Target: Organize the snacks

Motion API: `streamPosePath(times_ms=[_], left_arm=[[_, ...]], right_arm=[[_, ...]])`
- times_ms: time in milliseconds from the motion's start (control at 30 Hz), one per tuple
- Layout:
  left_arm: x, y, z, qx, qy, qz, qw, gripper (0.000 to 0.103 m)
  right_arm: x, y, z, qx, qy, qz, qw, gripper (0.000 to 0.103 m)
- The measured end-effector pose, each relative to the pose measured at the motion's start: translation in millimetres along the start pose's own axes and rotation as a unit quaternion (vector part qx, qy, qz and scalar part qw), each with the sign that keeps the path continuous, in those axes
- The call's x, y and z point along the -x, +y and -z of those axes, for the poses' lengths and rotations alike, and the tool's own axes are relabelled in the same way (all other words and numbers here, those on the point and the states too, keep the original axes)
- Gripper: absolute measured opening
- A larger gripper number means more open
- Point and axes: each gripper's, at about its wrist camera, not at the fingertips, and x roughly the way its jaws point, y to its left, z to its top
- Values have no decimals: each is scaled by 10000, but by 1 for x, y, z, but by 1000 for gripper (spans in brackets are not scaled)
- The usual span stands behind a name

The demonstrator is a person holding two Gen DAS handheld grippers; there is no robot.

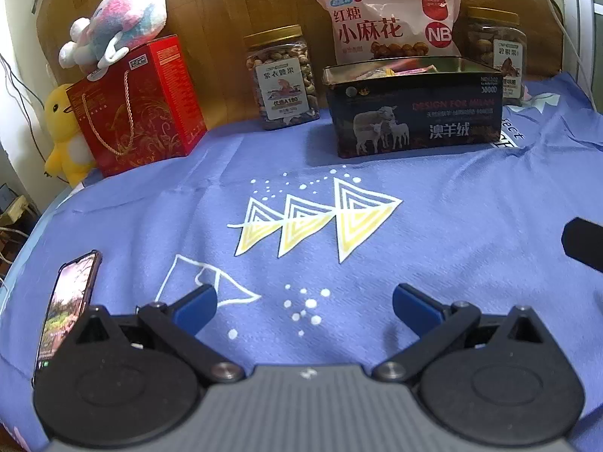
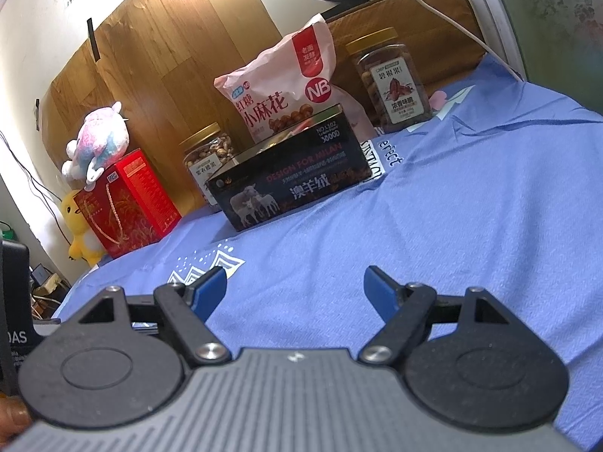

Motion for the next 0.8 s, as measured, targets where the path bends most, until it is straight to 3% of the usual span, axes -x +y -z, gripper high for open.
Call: streamPosePath(times_ms=[533,800], left_arm=[[-1,-3,0,-80,79,56,9999,103],[-1,-5,-1,-82,272,311,9991,103]], right_arm=[[0,0,0,0,1,4,10000,82],[0,0,0,-13,2,5,10000,82]])
